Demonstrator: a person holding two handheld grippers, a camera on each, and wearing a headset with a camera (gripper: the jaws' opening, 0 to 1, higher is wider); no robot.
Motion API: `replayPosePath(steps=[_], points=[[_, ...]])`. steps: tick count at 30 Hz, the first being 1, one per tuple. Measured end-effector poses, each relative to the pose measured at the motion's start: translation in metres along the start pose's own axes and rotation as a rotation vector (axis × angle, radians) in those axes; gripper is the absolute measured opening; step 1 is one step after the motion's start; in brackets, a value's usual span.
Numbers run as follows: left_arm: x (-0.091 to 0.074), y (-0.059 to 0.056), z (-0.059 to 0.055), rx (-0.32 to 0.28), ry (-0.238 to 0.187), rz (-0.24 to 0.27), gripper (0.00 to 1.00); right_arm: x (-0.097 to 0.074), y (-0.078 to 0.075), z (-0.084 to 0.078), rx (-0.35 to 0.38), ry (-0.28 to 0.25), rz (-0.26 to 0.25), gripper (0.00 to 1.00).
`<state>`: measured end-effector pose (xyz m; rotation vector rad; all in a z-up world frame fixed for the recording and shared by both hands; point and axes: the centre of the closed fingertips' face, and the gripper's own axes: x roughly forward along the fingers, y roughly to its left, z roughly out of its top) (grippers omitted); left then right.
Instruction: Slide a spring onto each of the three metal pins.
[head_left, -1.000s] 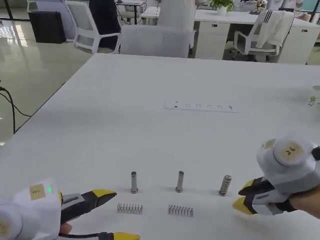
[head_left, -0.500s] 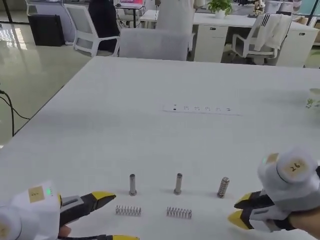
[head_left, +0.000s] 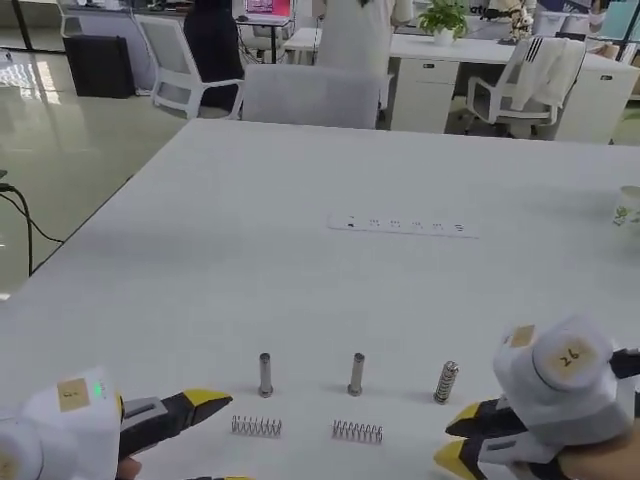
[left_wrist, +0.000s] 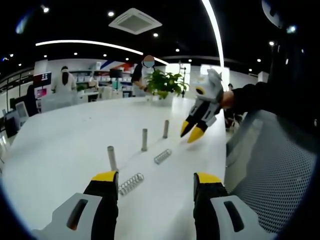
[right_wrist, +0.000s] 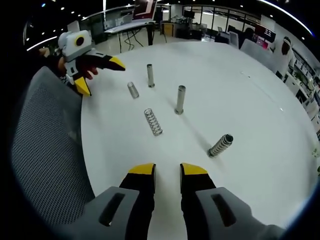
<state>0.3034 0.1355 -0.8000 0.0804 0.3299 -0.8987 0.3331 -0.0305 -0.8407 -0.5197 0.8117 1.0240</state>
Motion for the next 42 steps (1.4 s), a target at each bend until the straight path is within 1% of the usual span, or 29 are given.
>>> replayPosePath(steps=[5,9,13,25,33,42], points=[[0.0,-0.001,0.0,0.0,0.002,-0.002,0.55,0.004,0.004,0.009,-0.02,-0.005,0.012,0.17],[0.001,-0.003,-0.001,0.005,0.005,-0.005,0.55,0.01,0.009,0.018,-0.051,-0.005,0.027,0.17],[0.0,-0.002,0.0,0.007,0.004,-0.004,0.55,0.017,0.011,0.028,-0.073,-0.009,0.039,0.17],[0.001,-0.001,-0.002,0.003,0.008,-0.007,0.55,0.037,0.016,0.041,-0.134,0.017,0.075,0.16],[0.003,-0.001,-0.002,0.002,0.01,-0.014,0.55,0.049,0.018,0.042,-0.161,0.046,0.097,0.15],[0.005,-0.003,-0.003,0.004,0.016,-0.03,0.53,0.056,0.018,0.037,-0.186,0.089,0.109,0.13]])
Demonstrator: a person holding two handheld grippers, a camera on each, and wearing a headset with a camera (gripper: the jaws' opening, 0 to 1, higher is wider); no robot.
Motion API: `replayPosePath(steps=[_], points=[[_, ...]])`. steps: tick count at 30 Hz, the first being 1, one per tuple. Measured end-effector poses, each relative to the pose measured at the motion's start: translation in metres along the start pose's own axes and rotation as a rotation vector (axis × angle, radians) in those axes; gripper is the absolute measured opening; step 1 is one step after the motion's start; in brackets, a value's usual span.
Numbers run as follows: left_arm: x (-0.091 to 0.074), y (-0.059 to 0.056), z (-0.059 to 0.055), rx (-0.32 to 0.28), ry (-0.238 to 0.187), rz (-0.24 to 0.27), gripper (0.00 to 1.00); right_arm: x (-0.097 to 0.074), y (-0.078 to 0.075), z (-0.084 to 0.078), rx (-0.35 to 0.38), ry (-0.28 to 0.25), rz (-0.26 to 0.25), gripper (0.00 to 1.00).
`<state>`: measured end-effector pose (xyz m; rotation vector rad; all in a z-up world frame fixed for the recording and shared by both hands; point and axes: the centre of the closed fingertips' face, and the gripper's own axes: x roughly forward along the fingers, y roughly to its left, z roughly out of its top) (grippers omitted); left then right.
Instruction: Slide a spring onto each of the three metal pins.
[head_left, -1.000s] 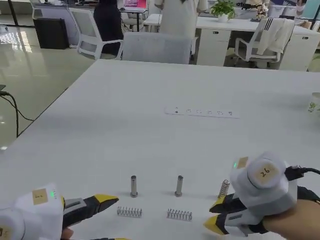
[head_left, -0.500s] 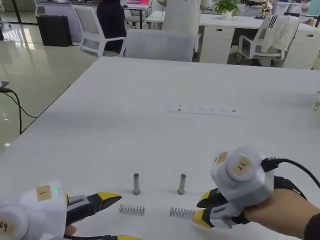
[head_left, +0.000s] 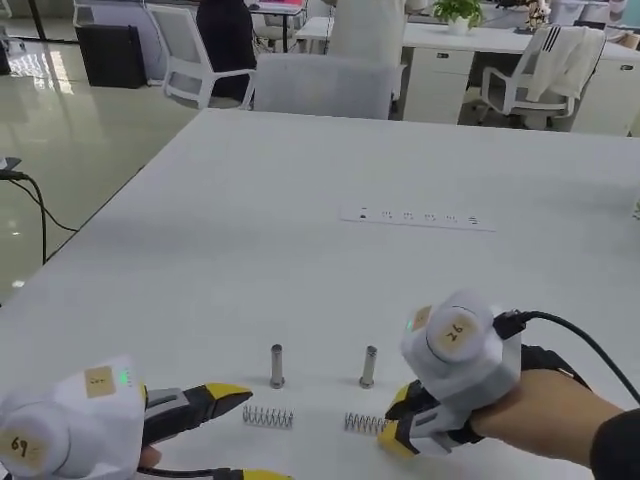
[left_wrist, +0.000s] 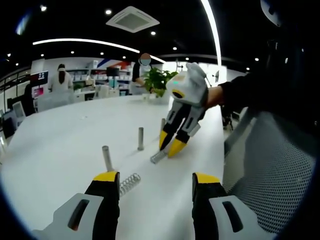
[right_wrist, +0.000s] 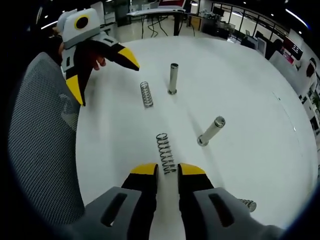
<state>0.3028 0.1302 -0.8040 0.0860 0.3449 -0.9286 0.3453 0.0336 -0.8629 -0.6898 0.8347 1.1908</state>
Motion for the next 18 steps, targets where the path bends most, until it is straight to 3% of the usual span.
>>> replayPosePath(steps=[11,18], points=[[0.003,-0.004,0.001,0.008,0.005,-0.017,0.53,0.001,0.003,-0.002,-0.023,0.018,0.008,0.08],[0.006,-0.007,0.002,0.023,0.013,-0.037,0.51,-0.009,0.009,0.006,-0.041,0.009,0.016,0.07]])
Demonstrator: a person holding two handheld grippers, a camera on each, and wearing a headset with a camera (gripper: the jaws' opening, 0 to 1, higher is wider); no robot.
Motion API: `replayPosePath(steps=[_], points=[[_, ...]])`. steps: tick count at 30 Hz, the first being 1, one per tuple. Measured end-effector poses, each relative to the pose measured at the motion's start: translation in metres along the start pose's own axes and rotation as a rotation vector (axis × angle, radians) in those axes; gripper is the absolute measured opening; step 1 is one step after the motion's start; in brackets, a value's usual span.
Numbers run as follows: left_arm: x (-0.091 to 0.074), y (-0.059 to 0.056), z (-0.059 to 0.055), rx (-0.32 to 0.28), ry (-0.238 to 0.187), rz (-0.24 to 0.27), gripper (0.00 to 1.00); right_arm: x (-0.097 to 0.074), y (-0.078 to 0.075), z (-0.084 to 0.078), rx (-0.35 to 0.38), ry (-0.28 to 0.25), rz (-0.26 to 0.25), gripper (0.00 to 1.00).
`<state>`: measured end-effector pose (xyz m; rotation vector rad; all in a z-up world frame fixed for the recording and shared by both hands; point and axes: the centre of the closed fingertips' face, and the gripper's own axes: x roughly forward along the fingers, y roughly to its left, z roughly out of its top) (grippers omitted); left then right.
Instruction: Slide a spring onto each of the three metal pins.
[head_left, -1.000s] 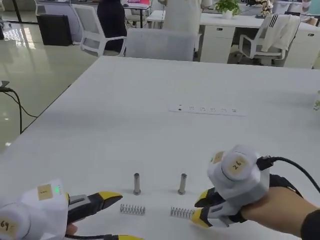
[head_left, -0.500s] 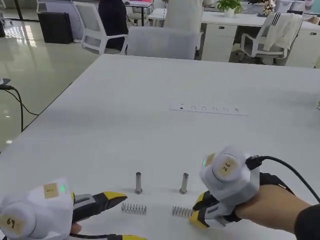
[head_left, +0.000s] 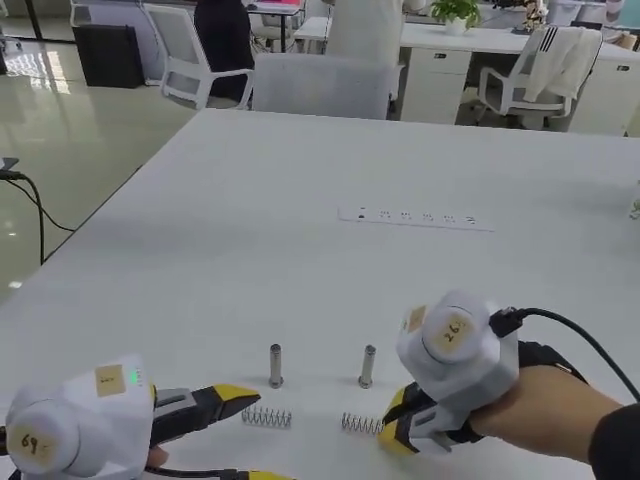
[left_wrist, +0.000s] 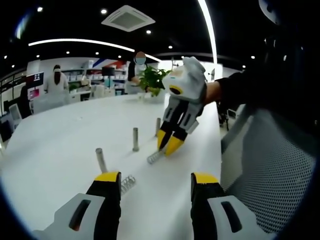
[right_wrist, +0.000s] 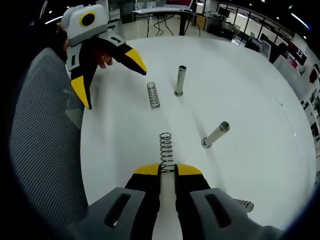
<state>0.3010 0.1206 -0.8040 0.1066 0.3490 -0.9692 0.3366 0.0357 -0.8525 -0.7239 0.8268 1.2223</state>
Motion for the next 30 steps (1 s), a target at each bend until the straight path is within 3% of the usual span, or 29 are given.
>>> replayPosePath(steps=[13,30], points=[[0.015,-0.008,0.006,0.057,0.019,-0.058,0.46,-0.018,0.018,0.027,-0.072,-0.033,0.044,0.07],[0.025,-0.021,0.013,0.132,0.014,-0.116,0.32,-0.024,0.038,0.041,-0.148,-0.042,0.097,0.07]])
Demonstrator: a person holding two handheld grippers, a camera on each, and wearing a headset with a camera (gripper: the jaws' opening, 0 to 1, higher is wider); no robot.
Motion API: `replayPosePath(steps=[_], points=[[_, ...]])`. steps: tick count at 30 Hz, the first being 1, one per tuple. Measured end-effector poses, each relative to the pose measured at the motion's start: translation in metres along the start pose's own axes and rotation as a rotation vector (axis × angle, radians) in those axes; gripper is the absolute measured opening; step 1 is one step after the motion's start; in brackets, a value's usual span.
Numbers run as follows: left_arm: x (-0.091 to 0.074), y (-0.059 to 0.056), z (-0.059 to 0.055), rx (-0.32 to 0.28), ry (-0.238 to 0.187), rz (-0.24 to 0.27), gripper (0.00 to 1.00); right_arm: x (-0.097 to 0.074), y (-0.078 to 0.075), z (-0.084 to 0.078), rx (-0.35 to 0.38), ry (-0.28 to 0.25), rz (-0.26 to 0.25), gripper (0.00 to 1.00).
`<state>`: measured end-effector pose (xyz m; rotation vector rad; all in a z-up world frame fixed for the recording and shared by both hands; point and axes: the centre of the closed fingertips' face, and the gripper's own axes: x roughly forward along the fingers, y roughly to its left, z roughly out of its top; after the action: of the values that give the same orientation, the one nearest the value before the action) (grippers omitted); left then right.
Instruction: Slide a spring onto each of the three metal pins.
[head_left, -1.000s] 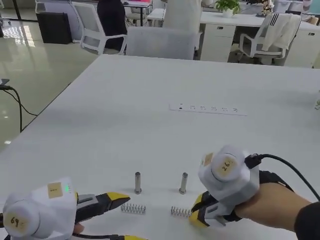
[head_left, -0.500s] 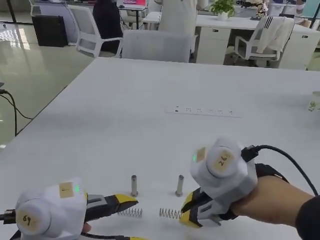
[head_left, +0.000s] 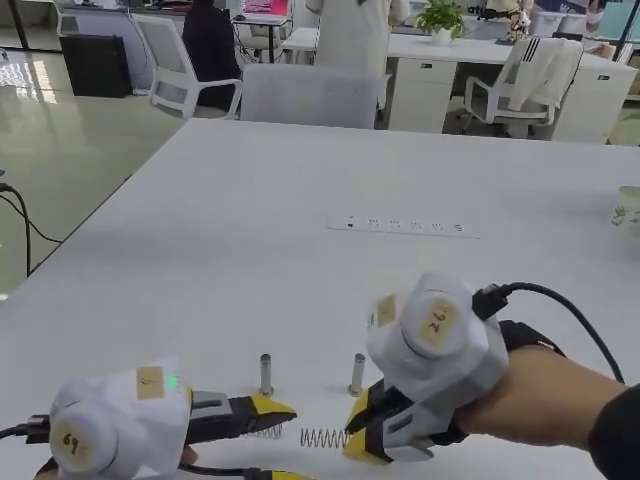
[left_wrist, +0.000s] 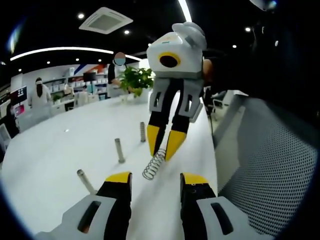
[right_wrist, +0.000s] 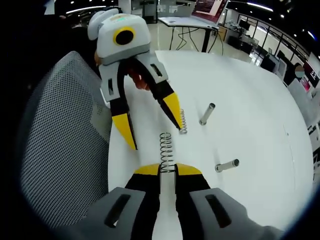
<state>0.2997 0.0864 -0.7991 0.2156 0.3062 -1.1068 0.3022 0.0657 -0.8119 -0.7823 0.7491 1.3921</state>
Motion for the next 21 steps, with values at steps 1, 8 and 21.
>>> replayPosePath(steps=[1,8,21], points=[[0.0,0.0,0.0,0.002,0.0,-0.003,0.31,0.0,0.001,0.0,-0.003,0.0,0.003,0.07],[0.002,-0.003,0.001,0.025,-0.003,-0.02,0.23,0.001,0.009,0.004,-0.025,0.001,0.032,0.07],[0.004,-0.009,0.0,0.06,0.002,-0.046,0.07,0.002,0.016,0.004,-0.037,0.004,0.062,0.07]])
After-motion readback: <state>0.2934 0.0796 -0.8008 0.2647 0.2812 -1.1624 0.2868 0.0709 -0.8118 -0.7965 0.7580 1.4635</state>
